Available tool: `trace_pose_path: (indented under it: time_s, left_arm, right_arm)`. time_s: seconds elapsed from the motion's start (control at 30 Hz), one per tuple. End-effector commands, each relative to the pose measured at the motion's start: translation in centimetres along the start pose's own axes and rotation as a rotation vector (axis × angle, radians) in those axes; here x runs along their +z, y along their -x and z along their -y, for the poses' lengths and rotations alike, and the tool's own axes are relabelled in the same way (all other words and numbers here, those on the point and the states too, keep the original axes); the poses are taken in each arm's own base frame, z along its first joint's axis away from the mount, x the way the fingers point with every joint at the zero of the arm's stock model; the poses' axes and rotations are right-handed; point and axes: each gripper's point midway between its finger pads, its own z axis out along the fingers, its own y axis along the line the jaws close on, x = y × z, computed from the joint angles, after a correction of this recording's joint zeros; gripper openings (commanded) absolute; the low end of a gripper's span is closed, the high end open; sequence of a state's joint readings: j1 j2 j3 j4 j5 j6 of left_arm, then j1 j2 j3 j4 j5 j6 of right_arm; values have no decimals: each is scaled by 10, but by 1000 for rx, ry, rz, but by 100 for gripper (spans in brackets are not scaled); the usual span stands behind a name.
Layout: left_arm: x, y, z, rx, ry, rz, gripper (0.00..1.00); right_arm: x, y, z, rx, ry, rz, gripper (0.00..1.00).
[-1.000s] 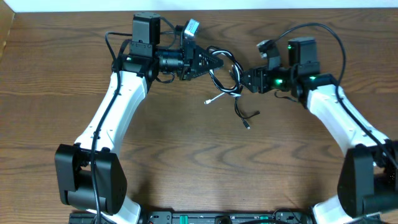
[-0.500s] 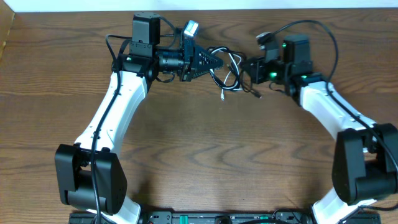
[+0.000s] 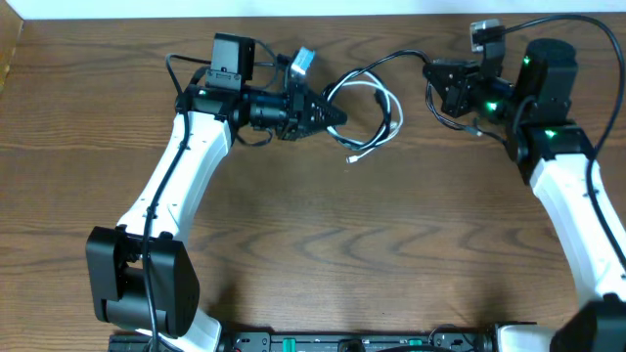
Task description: Untangle cables
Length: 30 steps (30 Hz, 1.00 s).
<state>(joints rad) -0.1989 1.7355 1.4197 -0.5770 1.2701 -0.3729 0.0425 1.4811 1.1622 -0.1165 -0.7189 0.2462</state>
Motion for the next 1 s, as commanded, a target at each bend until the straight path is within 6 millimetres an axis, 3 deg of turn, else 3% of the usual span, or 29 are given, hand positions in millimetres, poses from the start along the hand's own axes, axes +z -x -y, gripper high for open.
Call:
trace_pose_path:
  time_s: [0.0, 0.1, 0.33, 0.47, 0.63, 0.8, 0.97]
  left_arm:
    - [-5, 4, -26, 137, 172, 41, 7]
    - [-7, 0, -39, 143, 243, 33, 7]
    - [-7, 2, -38, 163, 240, 38, 7]
    - [-5, -1, -31, 233, 192, 16, 7]
    - [-1, -17, -23, 464, 135, -54, 8]
    - [9, -39, -23, 608, 114, -141, 7]
    - [20, -51, -18, 685, 89, -189, 7]
  right_arm:
    - [-15, 6, -27, -6, 72, 5, 1]
    - [-21, -3, -40, 21, 107, -35, 1]
    - [-7, -50, -75, 26, 166, -203, 1]
    - [1, -67, -76, 27, 96, -255, 3]
    - [6, -76, -70, 51, 51, -281, 34]
    - [16, -86, -60, -42, 57, -308, 54]
    - [28, -102, -58, -185, 149, -352, 58]
